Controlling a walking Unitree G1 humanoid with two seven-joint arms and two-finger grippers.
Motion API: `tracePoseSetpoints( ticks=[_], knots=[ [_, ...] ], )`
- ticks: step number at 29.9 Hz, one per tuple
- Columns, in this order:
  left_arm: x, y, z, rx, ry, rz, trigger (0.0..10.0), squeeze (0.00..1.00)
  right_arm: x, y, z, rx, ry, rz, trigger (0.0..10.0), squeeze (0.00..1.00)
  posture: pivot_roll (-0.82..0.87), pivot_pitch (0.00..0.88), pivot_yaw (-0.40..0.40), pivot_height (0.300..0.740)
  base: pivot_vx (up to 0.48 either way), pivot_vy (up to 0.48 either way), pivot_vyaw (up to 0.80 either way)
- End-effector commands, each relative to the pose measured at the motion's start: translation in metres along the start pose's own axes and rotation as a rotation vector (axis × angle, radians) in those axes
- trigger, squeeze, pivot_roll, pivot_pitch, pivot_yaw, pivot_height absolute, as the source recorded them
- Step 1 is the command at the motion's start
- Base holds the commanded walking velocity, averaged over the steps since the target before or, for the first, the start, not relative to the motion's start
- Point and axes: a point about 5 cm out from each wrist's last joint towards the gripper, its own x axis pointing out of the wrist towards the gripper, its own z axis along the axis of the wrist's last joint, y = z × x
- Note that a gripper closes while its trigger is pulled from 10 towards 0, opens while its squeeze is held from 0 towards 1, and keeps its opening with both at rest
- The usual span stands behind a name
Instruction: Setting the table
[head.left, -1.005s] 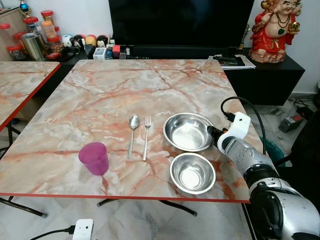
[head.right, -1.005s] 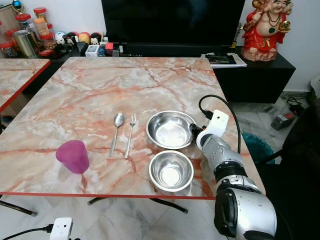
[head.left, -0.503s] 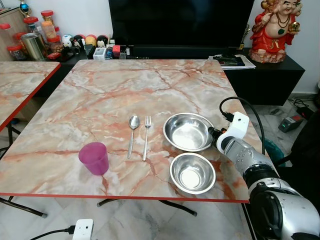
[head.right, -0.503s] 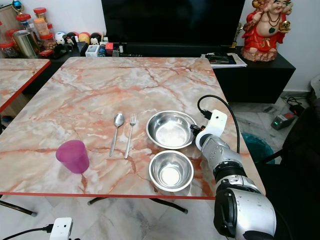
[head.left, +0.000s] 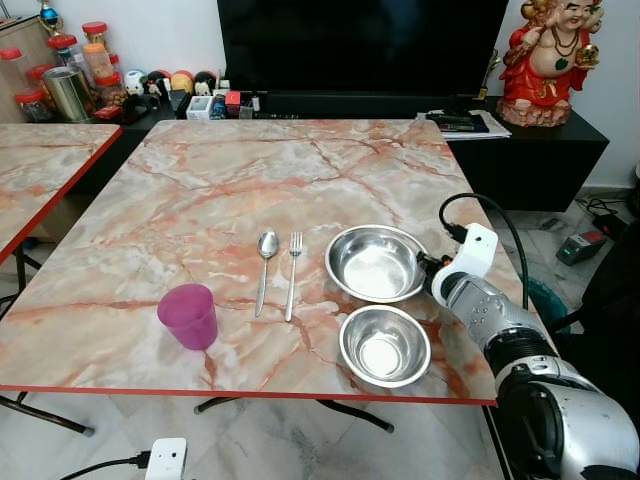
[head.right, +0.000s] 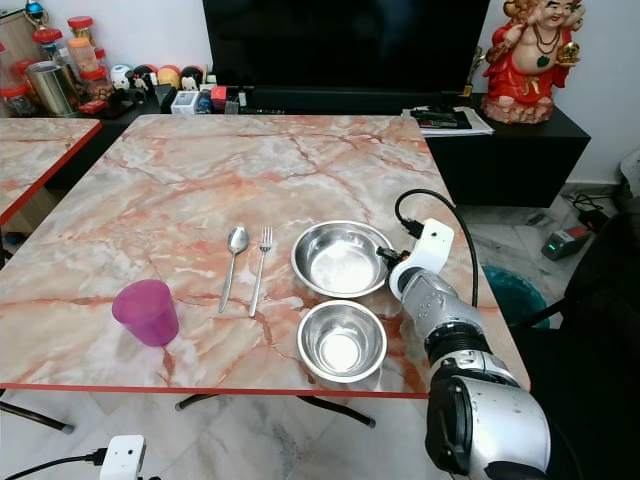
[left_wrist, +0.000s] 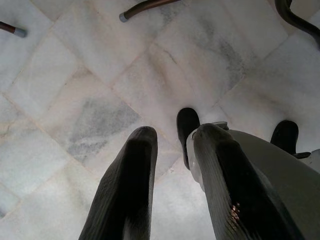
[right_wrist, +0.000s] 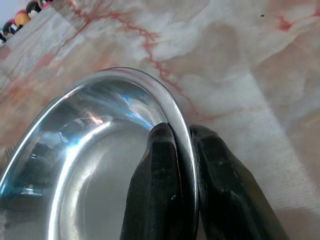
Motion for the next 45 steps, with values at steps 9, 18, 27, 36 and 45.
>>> tracePoseSetpoints(
  ticks=[9,18,27,36,45],
  knots=[
    [0.0,0.0,-0.003,0.006,0.018,-0.003,10.0,0.0,-0.003,-0.01,0.02,-0.027,-0.121,-0.086,0.0,0.0,0.01,0.0,0.001,0.732,0.0,0.0,0.0],
    [0.0,0.0,-0.003,0.005,0.019,-0.002,10.0,0.0,-0.009,-0.003,0.052,0.041,-0.337,-0.041,0.0,0.0,0.01,0.0,0.001,0.732,0.0,0.0,0.0],
    [0.0,-0.003,-0.006,0.006,0.025,-0.008,10.0,0.0,-0.016,0.008,0.072,0.169,-0.505,0.06,10.0,0.0,0.01,0.0,0.0,0.732,0.0,0.0,0.0],
    [-0.004,0.009,-0.012,-0.011,0.034,0.014,10.0,0.0,-0.032,0.027,0.089,0.318,-0.734,0.207,10.0,0.0,0.04,0.0,0.011,0.732,0.0,0.0,0.0],
    [-0.005,0.013,-0.016,-0.043,0.043,0.019,10.0,0.0,-0.048,0.039,0.098,0.374,-0.856,0.31,10.0,0.0,0.04,0.0,0.017,0.732,0.0,0.0,0.0]
  ],
)
